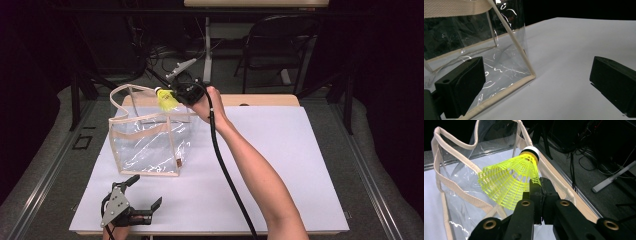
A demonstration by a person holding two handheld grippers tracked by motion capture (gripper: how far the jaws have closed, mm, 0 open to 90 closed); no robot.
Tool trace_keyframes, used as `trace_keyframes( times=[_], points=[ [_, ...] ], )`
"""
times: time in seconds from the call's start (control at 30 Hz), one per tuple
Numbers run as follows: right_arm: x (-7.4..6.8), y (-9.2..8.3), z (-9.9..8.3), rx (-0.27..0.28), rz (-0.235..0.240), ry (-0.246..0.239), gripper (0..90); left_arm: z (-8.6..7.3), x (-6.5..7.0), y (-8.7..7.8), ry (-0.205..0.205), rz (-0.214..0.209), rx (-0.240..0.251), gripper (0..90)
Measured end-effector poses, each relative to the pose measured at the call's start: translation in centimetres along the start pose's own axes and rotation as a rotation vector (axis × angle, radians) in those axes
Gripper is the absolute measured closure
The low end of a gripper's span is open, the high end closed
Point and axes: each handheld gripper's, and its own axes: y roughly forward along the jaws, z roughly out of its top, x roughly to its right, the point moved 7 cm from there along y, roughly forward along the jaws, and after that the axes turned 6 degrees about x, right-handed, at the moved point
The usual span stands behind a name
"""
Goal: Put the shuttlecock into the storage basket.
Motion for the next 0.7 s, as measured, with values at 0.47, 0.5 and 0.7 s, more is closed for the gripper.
trace_keyframes(
  times=[0.47,0.5,0.7],
  points=[
    [0.9,0.2,-0.5,0.001,0.006,-0.020,89.3,0.0,0.0,0.0,-0.002,0.001,0.000,0.2],
    [1.0,0.2,-0.6,0.001,0.003,-0.024,89.3,0.0,0.0,0.0,-0.001,0.001,-0.001,0.2],
    [1.4,0.1,-0.8,-0.001,-0.004,-0.029,89.2,0.0,0.0,0.0,0.001,-0.001,-0.002,0.2]
  ],
)
